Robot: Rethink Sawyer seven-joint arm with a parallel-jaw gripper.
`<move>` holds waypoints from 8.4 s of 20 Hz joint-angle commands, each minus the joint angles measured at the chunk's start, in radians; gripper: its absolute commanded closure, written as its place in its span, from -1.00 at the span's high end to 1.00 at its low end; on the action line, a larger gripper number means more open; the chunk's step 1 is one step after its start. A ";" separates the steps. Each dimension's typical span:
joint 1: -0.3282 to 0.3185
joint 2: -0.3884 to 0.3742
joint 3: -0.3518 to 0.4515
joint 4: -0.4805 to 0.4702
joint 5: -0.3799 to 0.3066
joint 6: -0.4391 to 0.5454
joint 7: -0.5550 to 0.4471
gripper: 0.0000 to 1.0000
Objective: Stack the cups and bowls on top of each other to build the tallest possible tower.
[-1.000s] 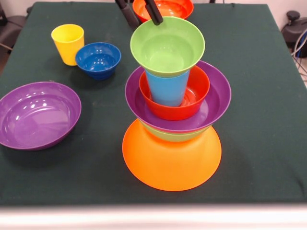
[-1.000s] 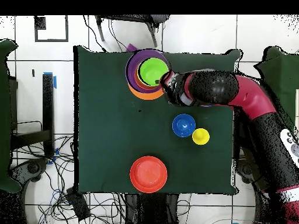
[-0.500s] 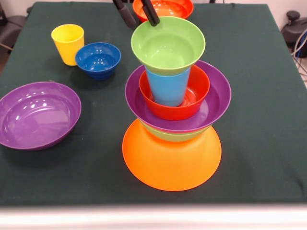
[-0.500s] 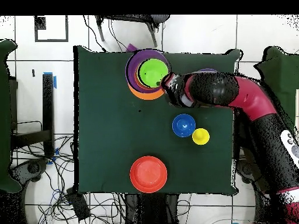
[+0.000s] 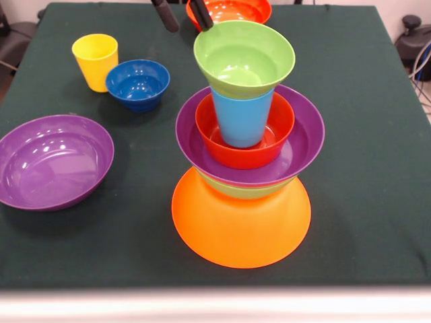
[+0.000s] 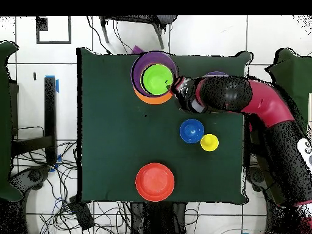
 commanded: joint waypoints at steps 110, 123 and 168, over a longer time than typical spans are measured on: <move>-0.069 0.009 -0.271 0.044 -0.330 -0.056 -0.170 1.00; -0.088 0.008 -0.289 0.144 -0.381 -0.133 -0.101 1.00; 0.015 0.045 -0.480 0.236 -0.400 -0.368 0.001 1.00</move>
